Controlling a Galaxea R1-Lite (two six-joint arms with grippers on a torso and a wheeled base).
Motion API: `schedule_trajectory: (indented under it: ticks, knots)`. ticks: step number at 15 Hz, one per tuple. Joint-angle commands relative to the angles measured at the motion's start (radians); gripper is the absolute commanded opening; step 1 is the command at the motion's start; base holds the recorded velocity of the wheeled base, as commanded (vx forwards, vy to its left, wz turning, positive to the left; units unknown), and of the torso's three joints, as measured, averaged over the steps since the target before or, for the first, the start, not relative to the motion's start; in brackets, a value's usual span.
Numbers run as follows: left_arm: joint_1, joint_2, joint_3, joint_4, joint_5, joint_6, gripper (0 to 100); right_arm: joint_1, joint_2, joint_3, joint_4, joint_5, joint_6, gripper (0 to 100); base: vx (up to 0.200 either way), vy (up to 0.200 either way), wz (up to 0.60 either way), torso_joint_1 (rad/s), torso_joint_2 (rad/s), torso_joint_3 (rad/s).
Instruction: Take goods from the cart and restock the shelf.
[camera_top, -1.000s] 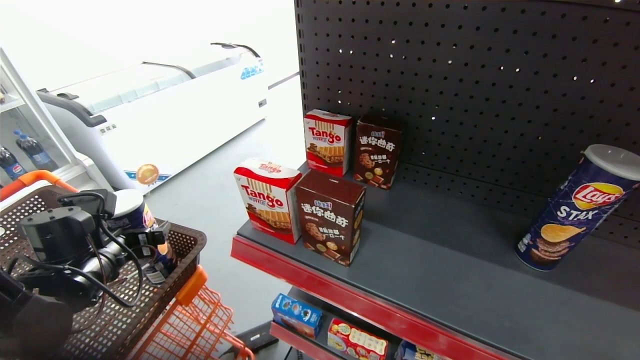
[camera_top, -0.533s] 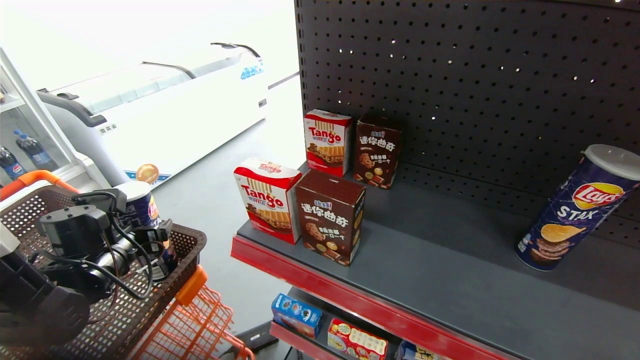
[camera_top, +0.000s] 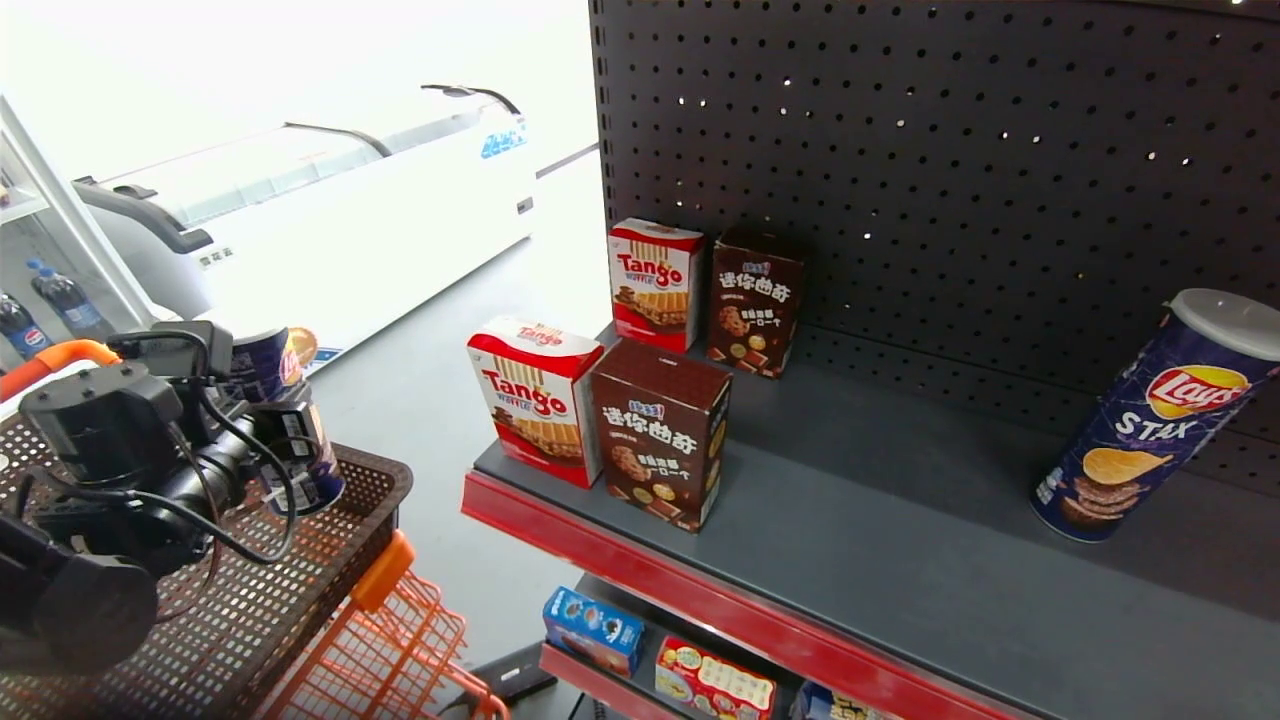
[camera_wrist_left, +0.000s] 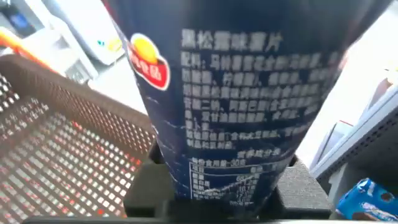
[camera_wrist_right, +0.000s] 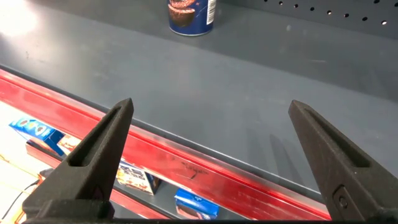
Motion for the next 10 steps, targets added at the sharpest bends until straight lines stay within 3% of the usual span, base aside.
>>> schedule_trajectory:
  ticks: [1, 7, 10]
  knots:
    - [-0.010, -0.198, 0.021, 0.081, -0.081, 0.059, 0, 0.001, 0.000, 0.000, 0.000, 0.000, -0.001, 100, 0.000, 0.000, 0.00, 0.000, 0.00, 0.000]
    - [-0.071, -0.315, 0.030, 0.125, -0.101, 0.072, 0, 0.001, 0.000, 0.000, 0.000, 0.000, -0.001, 100, 0.000, 0.000, 0.00, 0.000, 0.00, 0.000]
    - [-0.184, -0.359, 0.083, 0.130, -0.189, 0.065, 0, 0.001, 0.000, 0.000, 0.000, 0.000, -0.001, 100, 0.000, 0.000, 0.00, 0.000, 0.00, 0.000]
